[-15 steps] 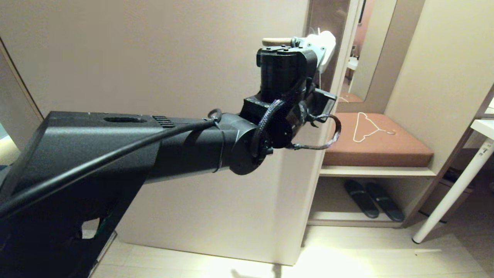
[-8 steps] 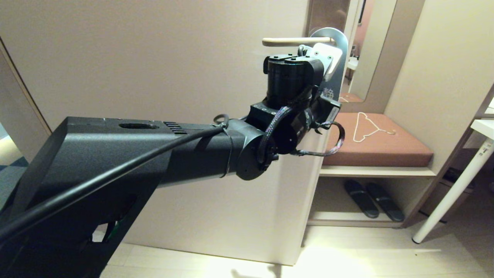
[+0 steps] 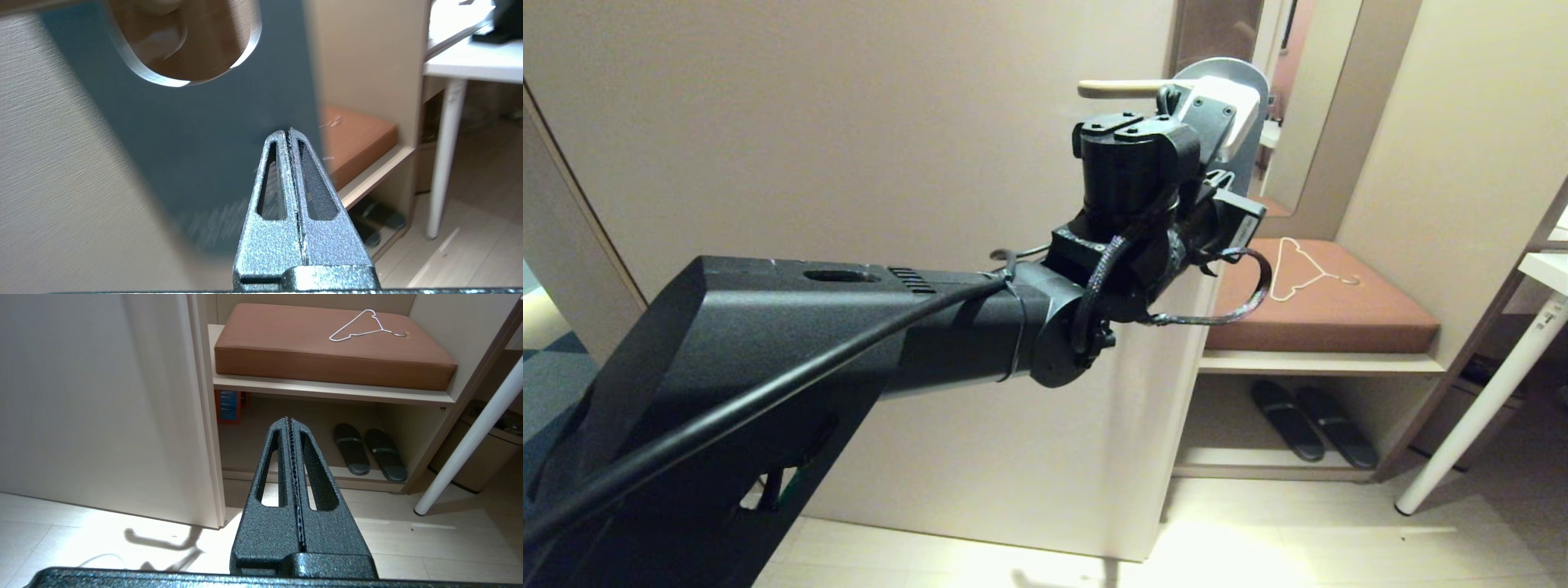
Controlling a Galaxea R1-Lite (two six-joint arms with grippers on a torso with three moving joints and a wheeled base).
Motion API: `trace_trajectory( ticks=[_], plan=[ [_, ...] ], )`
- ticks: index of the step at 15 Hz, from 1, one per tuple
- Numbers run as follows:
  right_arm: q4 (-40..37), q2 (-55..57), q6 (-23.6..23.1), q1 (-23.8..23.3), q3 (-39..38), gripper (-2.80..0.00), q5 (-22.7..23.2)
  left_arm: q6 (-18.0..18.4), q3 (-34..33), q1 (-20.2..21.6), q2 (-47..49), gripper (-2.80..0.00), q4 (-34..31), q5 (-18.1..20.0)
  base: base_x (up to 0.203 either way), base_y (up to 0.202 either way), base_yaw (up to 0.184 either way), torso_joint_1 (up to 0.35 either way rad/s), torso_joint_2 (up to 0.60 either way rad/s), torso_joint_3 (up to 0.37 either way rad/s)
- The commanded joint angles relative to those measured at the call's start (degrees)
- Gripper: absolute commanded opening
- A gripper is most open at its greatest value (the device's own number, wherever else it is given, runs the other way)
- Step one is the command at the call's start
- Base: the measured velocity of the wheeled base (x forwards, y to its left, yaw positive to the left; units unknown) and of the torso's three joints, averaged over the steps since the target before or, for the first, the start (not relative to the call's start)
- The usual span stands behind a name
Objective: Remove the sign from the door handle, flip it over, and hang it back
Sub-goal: Hang the sign back with the other side facing out
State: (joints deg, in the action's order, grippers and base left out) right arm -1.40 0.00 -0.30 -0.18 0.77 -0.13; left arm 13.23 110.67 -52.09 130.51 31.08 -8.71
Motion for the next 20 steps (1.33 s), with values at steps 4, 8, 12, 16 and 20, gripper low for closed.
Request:
trace_trajectory(
  ticks=[4,8,12,16,20],
  plan=[
    [0.0,0.0,0.0,0.0,0.0,-2.8,0.0,0.2,0.0,0.4,3.1,-2.8,2.7,1.4,0.0,0.0,0.0,0.0,0.0,0.0],
    [0.0,0.1,0.0,0.0,0.0,-2.8,0.0,0.3,0.0,0.6,3.1,-2.8,3.2,1.1,0.0,0.0,0.0,0.0,0.0,0.0],
    [0.0,0.1,0.0,0.0,0.0,-2.8,0.0,0.5,-0.7,0.2,0.8,-2.8,4.0,0.3,0.0,0.0,0.0,0.0,0.0,0.0],
    [0.0,0.1,0.0,0.0,0.0,-2.8,0.0,2.9,-6.1,-0.4,-4.8,-2.8,3.9,0.1,0.0,0.0,0.0,0.0,0.0,0.0],
    [0.0,0.1,0.0,0.0,0.0,-2.8,0.0,4.0,-20.1,-0.3,-13.9,-2.8,4.1,-0.9,0.0,0.0,0.0,0.0,0.0,0.0]
  ],
)
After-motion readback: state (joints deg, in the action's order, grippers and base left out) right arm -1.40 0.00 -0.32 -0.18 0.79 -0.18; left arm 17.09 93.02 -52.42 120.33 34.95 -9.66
